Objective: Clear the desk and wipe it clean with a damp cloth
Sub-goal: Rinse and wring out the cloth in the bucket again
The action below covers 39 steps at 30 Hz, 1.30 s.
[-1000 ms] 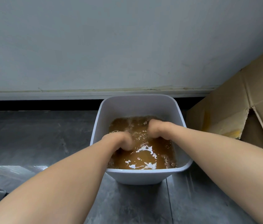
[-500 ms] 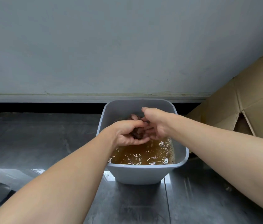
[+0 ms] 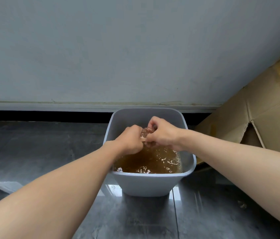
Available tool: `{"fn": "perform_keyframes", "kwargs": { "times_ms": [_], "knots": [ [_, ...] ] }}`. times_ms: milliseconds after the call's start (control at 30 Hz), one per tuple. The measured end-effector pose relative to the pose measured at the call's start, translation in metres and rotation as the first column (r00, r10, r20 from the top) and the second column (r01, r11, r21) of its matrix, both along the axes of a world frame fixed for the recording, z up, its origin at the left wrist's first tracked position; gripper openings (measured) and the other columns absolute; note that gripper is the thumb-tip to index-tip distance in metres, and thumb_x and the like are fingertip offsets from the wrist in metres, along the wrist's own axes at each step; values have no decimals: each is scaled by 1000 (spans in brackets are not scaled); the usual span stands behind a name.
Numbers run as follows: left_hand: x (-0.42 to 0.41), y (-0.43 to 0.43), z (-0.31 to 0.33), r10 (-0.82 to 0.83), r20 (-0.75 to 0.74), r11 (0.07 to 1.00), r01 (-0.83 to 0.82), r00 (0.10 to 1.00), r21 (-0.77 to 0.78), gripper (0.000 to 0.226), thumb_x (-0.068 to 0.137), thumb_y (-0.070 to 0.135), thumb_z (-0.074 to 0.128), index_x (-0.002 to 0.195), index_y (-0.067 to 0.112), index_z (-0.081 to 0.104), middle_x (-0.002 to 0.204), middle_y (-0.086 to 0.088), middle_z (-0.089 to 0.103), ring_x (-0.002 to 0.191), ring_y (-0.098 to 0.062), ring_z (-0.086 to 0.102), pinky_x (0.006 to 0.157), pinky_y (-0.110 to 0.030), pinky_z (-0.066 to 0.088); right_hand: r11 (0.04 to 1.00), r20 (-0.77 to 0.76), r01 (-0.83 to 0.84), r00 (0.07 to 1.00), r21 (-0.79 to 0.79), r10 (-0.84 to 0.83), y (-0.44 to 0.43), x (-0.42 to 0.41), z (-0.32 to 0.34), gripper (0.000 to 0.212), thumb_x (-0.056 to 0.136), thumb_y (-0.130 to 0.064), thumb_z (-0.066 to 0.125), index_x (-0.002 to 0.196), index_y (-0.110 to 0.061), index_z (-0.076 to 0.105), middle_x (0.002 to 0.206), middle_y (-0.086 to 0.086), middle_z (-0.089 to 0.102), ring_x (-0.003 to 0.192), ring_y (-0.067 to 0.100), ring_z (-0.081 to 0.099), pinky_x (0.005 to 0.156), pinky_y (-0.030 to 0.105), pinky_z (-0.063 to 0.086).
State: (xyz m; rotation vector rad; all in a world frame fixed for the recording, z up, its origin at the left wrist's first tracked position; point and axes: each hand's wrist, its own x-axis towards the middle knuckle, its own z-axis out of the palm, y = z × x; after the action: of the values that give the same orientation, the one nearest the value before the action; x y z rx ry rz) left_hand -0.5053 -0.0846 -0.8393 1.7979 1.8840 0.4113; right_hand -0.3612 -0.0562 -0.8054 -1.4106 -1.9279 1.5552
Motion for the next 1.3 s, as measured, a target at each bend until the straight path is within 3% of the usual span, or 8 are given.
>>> {"fn": "perform_keyframes", "kwargs": {
  "times_ms": [67, 233, 433, 567, 733, 867, 1067, 1300],
  "knots": [
    [-1, -2, 1, -28, -7, 1000, 28, 1000, -5, 13, 83, 14, 68, 78, 22, 58, 81, -1, 68, 75, -20, 63, 57, -25, 44, 998, 7, -29, 1000, 53, 29, -2, 1, -3, 35, 81, 11, 69, 90, -12, 44, 88, 16, 60, 75, 25, 65, 77, 42, 60],
    [-11, -6, 7, -133, -179, 963, 170, 975, 209, 20, 80, 12, 70, 81, 21, 51, 88, -4, 68, 82, -30, 62, 66, -36, 49, 872, -298, -84, 952, -482, -73, 0, 4, 3, 12, 89, 3, 63, 97, -7, 59, 104, 18, 65, 98, 29, 65, 102, 48, 51],
    [-9, 0, 13, -290, -252, 905, 350, 923, 242, 13, 81, 11, 66, 92, 14, 61, 94, 0, 64, 88, -23, 60, 72, -36, 49, 771, -299, -150, 953, -618, -55, 6, 6, -8, 25, 93, 2, 49, 118, -1, 54, 116, 25, 61, 102, 36, 66, 90, 40, 57],
    [-4, 4, 14, -319, -395, 919, 383, 861, 94, 6, 85, 13, 62, 88, 16, 57, 96, -6, 67, 88, -28, 62, 69, -33, 44, 896, -3, -202, 976, -396, 219, 7, 4, -12, 11, 100, -9, 52, 94, -5, 61, 84, 13, 65, 65, 17, 61, 65, 27, 52],
    [5, 5, 7, -257, -378, 964, 266, 890, -28, 19, 83, 9, 60, 70, 20, 52, 72, -1, 58, 73, -28, 59, 59, -31, 40, 948, 323, -318, 895, -21, 307, 1, -3, -23, 16, 98, -12, 52, 82, -9, 54, 73, 6, 52, 61, 17, 47, 54, 26, 41],
    [7, 9, 5, -168, -208, 984, 151, 964, -96, 13, 82, 6, 59, 72, 13, 62, 72, -9, 68, 69, -29, 66, 65, -36, 57, 828, 561, -528, 750, 190, 350, 3, 0, -22, 17, 100, -19, 51, 109, -6, 45, 93, 7, 53, 80, 20, 51, 64, 31, 39],
    [6, 12, 9, -7, 192, 919, 82, 981, -385, 18, 88, -7, 47, 81, -7, 64, 65, -15, 67, 64, -31, 71, 62, -37, 59, 573, 740, -699, 635, 428, 222, 1, 6, -20, 22, 98, -12, 51, 97, -16, 29, 93, 6, 47, 78, 24, 48, 68, 34, 36],
    [0, 11, 12, -135, -153, 977, 106, 979, -186, 12, 82, 13, 63, 71, 9, 62, 64, -7, 67, 56, -23, 66, 52, -32, 54, 947, 315, -321, 902, 29, 296, 5, 0, -11, 26, 89, -15, 66, 108, -9, 48, 82, 3, 54, 75, 14, 52, 61, 24, 40]
  ]
}}
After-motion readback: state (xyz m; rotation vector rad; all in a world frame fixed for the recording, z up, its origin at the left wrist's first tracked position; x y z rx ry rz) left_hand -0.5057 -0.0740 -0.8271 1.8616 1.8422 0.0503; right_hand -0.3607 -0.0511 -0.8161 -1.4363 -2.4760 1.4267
